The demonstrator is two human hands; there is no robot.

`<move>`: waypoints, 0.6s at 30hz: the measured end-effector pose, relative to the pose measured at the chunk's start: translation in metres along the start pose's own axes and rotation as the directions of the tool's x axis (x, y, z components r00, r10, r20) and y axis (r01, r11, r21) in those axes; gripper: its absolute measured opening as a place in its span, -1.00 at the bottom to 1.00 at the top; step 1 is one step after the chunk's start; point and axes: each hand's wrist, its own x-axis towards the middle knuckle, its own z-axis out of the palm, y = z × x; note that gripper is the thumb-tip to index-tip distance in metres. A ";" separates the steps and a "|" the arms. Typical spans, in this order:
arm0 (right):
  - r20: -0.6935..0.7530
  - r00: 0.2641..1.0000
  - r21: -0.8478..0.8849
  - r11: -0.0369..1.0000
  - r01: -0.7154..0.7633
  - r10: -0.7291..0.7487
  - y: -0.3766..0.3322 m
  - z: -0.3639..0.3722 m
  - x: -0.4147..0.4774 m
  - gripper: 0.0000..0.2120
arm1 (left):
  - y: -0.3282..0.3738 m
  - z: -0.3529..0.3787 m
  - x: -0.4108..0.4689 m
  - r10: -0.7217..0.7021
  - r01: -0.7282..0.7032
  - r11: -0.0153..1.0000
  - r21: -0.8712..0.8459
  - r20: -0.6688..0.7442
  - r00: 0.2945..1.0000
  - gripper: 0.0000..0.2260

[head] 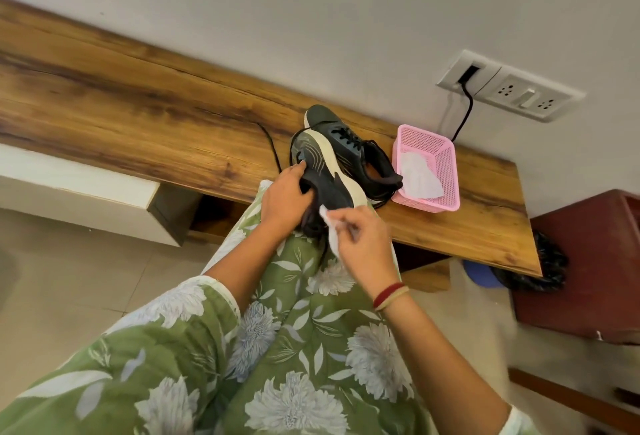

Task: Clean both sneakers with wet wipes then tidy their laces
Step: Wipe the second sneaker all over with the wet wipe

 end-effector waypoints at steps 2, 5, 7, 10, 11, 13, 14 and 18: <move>-0.109 0.992 0.023 0.998 -0.064 0.066 0.000 -0.018 0.023 -0.77 | 0.001 -0.001 0.001 -0.019 0.019 0.999 -0.042 0.010 1.000 -0.49; -0.048 0.997 -0.095 0.994 -0.057 0.053 -0.002 -0.026 0.057 -0.76 | 0.001 -0.003 0.000 -0.017 0.018 0.999 -0.040 0.010 1.000 -0.48; 0.043 0.999 -0.242 0.970 0.004 0.007 0.001 -0.018 0.063 -0.74 | 0.002 -0.002 -0.001 -0.015 0.016 0.999 -0.032 0.004 1.000 -0.48; -0.014 0.986 -0.454 0.879 0.143 -0.168 0.006 -0.002 0.038 -0.73 | 0.001 -0.001 0.000 -0.025 0.026 0.999 -0.034 0.010 1.000 -0.47; -0.051 0.979 -0.457 0.876 0.155 -0.199 0.008 0.001 0.028 -0.73 | 0.000 -0.001 0.000 -0.021 0.021 0.999 -0.034 0.014 1.000 -0.47; -0.133 0.957 -0.465 0.870 0.168 -0.256 0.014 0.006 0.014 -0.70 | 0.000 -0.001 -0.001 -0.005 0.006 0.999 -0.034 0.016 1.000 -0.48; -0.154 0.948 -0.488 0.856 0.173 -0.279 0.017 0.009 0.009 -0.67 | 0.000 0.000 -0.001 0.001 0.000 0.999 -0.033 0.018 1.000 -0.48; -0.183 0.935 -0.497 0.849 0.179 -0.305 0.022 0.017 -0.009 -0.60 | 0.000 -0.001 -0.001 -0.010 0.010 1.000 -0.025 0.011 1.000 -0.49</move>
